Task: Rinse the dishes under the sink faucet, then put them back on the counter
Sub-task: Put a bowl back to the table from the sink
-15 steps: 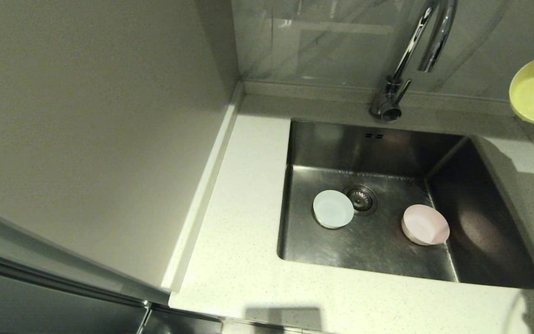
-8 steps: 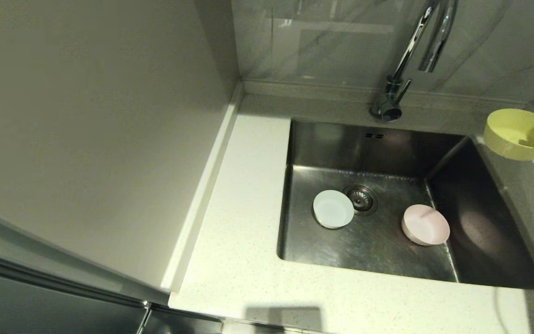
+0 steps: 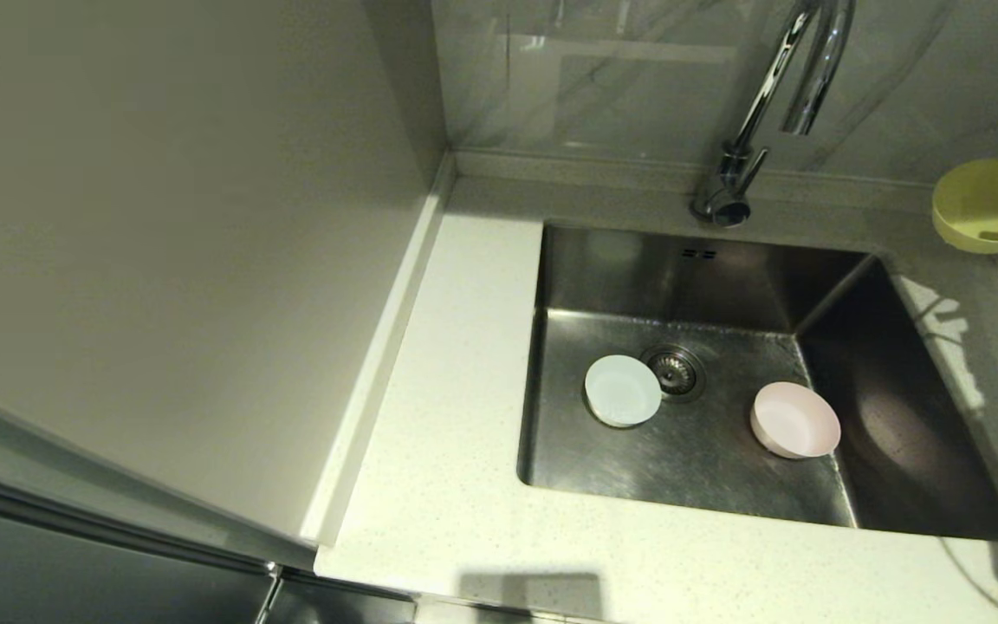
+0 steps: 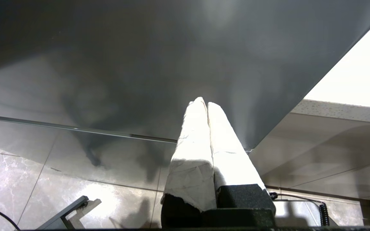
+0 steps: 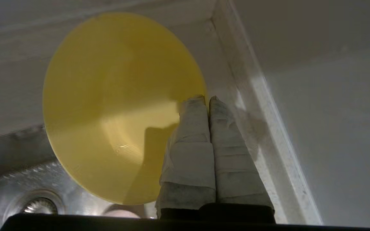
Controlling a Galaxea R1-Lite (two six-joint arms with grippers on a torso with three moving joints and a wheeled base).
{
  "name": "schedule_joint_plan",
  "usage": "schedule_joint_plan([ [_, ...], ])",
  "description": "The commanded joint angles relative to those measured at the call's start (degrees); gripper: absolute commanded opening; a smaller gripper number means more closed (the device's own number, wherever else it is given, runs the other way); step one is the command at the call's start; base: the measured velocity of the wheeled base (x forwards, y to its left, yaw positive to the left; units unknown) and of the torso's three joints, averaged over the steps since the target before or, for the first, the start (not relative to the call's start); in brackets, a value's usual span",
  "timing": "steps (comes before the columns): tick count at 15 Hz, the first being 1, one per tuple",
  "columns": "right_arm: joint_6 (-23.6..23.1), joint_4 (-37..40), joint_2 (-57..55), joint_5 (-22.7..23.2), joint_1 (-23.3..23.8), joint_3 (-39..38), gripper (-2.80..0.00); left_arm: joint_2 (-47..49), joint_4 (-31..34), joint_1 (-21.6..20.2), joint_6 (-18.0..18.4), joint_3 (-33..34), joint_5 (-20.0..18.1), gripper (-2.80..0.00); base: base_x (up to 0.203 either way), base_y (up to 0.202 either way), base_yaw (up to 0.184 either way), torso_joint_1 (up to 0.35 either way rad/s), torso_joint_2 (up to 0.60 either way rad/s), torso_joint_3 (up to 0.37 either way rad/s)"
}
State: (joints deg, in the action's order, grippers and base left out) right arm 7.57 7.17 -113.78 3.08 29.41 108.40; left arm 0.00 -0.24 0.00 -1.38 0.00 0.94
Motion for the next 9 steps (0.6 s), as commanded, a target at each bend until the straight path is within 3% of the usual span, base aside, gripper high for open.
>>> schedule_joint_plan([
  [1,-0.3,0.1,-1.3,0.1,0.7,-0.1,-2.8,-0.1,0.0,0.0,0.0,0.0,0.0,-2.8,0.0,0.0,0.0,0.0,0.0,0.0],
  [4,-4.2,0.5,-2.4,0.1,2.1,-0.9,-2.8,-0.1,0.0,0.0,0.0,0.0,0.0,-2.8,0.0,0.0,0.0,0.0,0.0,0.0],
  [9,-5.8,-0.1,-4.9,-0.1,2.2,-0.5,-2.8,-0.1,0.0,0.0,0.0,0.0,0.0,-2.8,0.0,0.0,0.0,0.0,0.0,0.0],
])
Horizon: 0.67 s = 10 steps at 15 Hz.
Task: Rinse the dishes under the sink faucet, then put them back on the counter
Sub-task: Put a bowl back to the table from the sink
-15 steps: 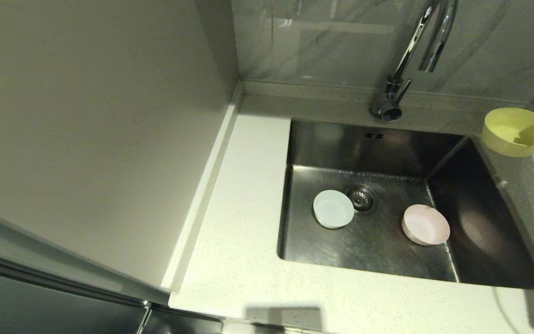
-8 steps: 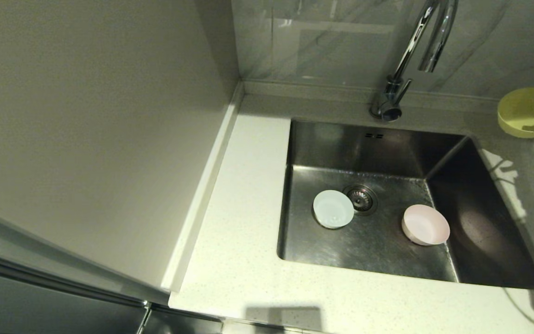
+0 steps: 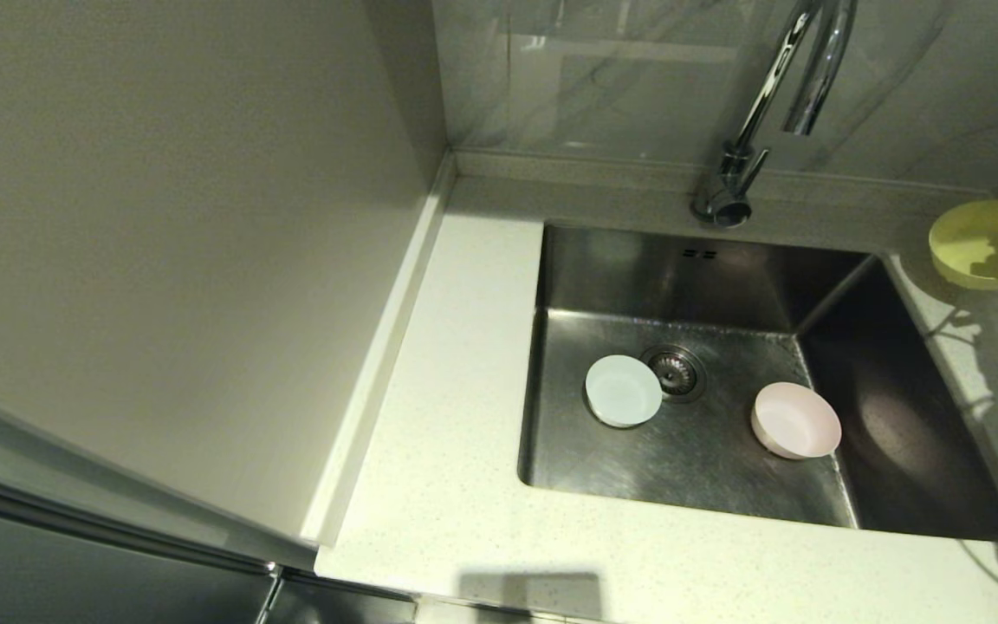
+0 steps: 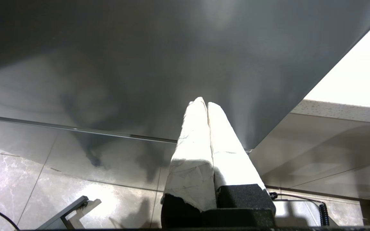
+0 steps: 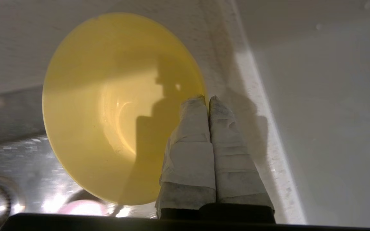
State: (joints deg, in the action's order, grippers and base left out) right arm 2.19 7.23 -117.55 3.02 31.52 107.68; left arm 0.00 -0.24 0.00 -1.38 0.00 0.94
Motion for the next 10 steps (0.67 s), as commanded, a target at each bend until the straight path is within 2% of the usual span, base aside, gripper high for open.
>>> schedule_joint_plan([
  [1,-1.1,-0.4,-1.6,-0.2,0.5,0.5,-2.8,-0.1,0.0,0.0,0.0,0.0,0.0,-2.8,0.0,0.0,0.0,0.0,0.0,0.0],
  [9,-3.0,-0.5,-5.5,-2.1,0.9,4.2,-2.8,-0.1,0.0,0.0,0.0,0.0,0.0,-2.8,0.0,0.0,0.0,0.0,0.0,0.0],
  [10,-3.0,-0.5,-5.8,-2.1,0.9,4.4,0.0,-0.1,0.0,0.0,0.0,0.0,0.0,-2.8,0.0,0.0,0.0,0.0,0.0,0.0],
])
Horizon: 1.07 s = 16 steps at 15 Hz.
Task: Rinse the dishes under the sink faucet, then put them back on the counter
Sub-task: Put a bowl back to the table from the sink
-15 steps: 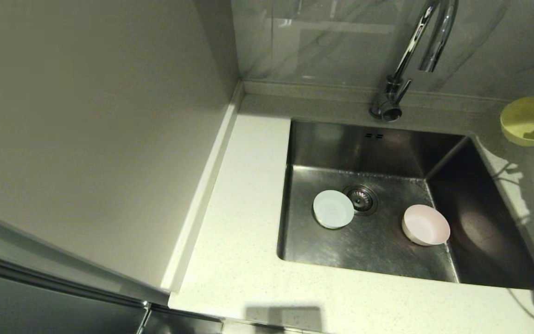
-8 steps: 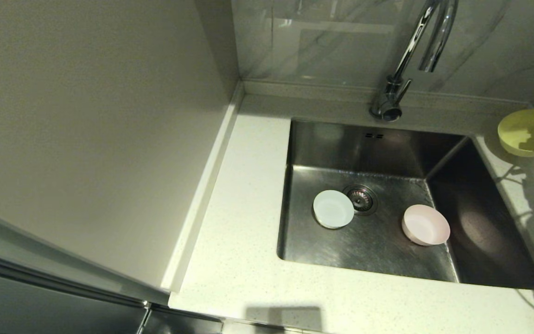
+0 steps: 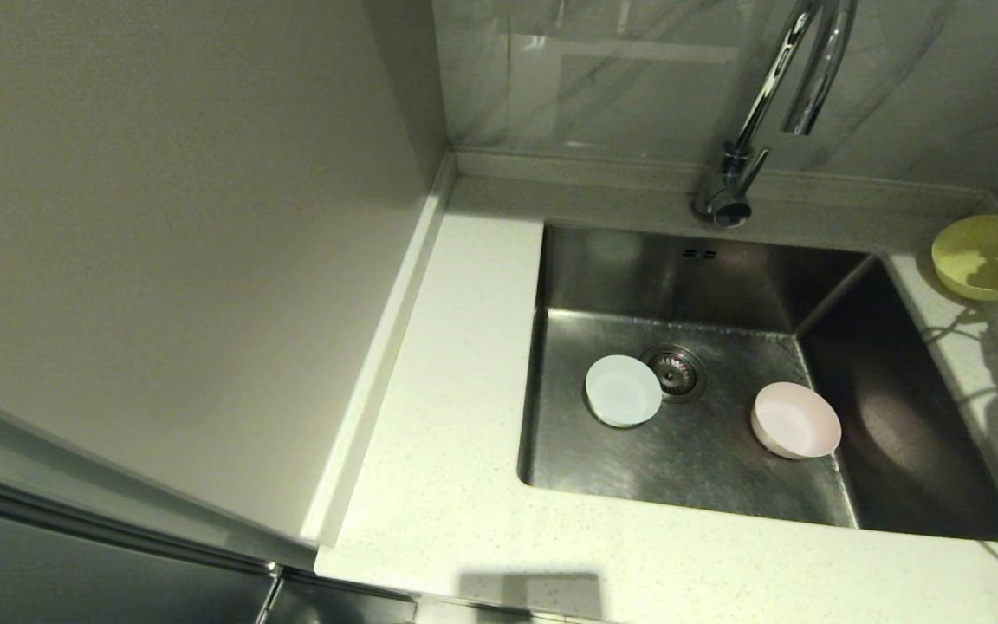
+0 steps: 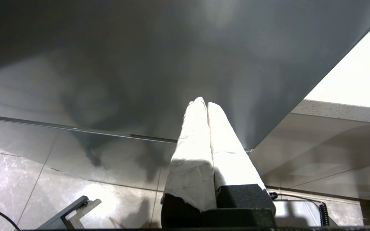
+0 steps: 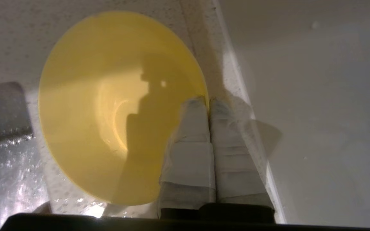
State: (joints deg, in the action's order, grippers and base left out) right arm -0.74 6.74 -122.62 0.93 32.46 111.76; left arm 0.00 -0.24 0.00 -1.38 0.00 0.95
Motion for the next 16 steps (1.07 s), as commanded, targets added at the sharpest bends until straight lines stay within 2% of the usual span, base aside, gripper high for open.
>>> schedule_joint_plan([
  [1,-0.1,0.0,-0.6,0.0,0.0,0.5,0.0,-0.1,0.0,0.0,0.0,0.0,0.0,-2.8,0.0,0.0,0.0,0.0,0.0,0.0],
  [7,0.1,-1.3,1.9,0.2,0.0,1.3,0.0,-0.1,0.0,0.0,0.0,0.0,0.0,-2.8,0.0,0.0,0.0,0.0,0.0,0.0],
  [9,0.4,-1.2,5.5,1.5,-0.3,0.5,0.0,-0.1,0.0,0.0,0.0,0.0,0.0,-2.8,0.0,0.0,0.0,0.0,0.0,0.0],
  [12,-0.2,-1.2,15.6,12.4,-2.4,-7.0,0.0,-0.1,0.0,0.0,0.0,0.0,0.0,-2.8,0.0,0.0,0.0,0.0,0.0,0.0],
  [14,-1.4,-1.5,23.1,20.7,-6.6,-14.0,0.0,-0.1,0.0,0.0,0.0,0.0,0.0,-2.8,0.0,0.0,0.0,0.0,0.0,0.0],
  [16,-4.2,2.0,25.5,23.9,-10.6,-17.3,0.0,-0.1,0.0,0.0,0.0,0.0,0.0,-2.8,0.0,0.0,0.0,0.0,0.0,0.0],
])
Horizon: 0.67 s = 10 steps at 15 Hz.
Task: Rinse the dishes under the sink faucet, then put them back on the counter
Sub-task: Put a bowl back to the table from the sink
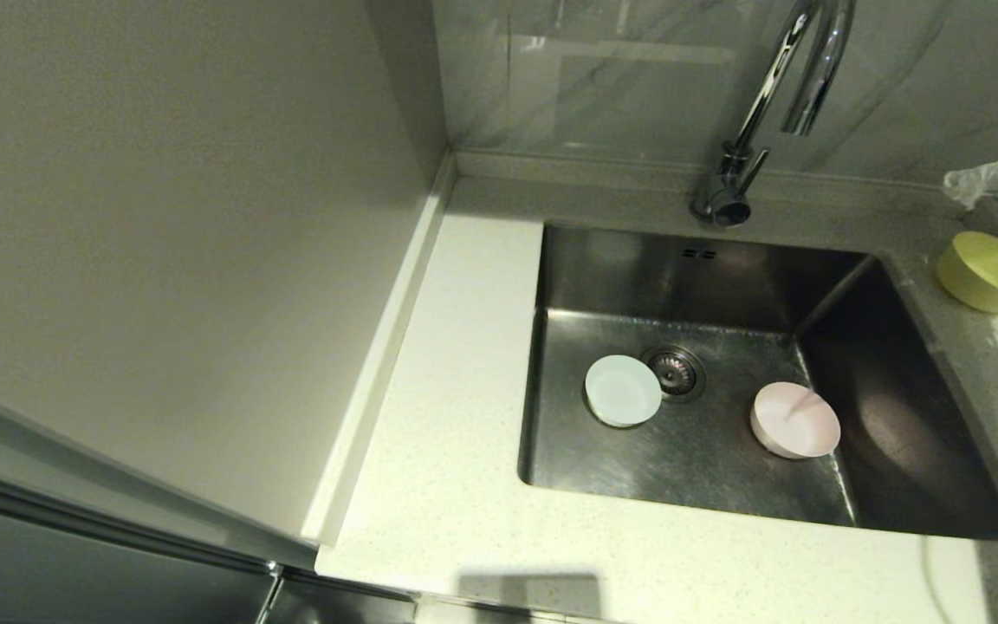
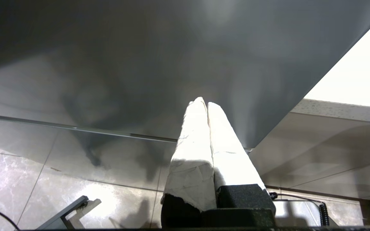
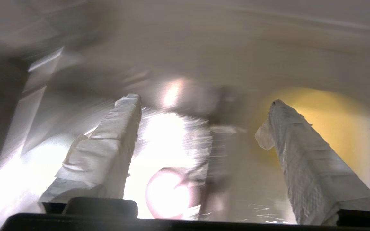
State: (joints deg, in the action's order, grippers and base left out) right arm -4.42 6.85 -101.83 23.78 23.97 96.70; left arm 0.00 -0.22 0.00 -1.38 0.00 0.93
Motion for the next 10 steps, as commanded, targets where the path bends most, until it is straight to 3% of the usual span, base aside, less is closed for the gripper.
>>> schedule_joint_plan([
  [1,-1.6,6.5,5.2,0.9,-3.6,-2.7,0.0,-0.1,0.0,0.0,0.0,0.0,0.0,-2.8,0.0,0.0,0.0,0.0,0.0,0.0],
  [3,-3.2,17.4,5.6,-3.3,-6.9,-3.0,0.0,-0.1,0.0,0.0,0.0,0.0,0.0,-2.8,0.0,0.0,0.0,0.0,0.0,0.0],
  [5,-3.5,27.6,4.7,-11.9,-11.1,-2.2,0.0,-0.1,0.0,0.0,0.0,0.0,0.0,-2.8,0.0,0.0,0.0,0.0,0.0,0.0],
  [9,-3.8,30.6,0.9,-13.9,-13.3,-2.9,0.0,-0.1,0.0,0.0,0.0,0.0,0.0,-2.8,0.0,0.0,0.0,0.0,0.0,0.0],
  [10,-3.8,30.5,-0.3,-14.1,-14.1,-2.4,-2.8,-0.1,0.0,0.0,0.0,0.0,0.0,-2.8,0.0,0.0,0.0,0.0,0.0,0.0],
])
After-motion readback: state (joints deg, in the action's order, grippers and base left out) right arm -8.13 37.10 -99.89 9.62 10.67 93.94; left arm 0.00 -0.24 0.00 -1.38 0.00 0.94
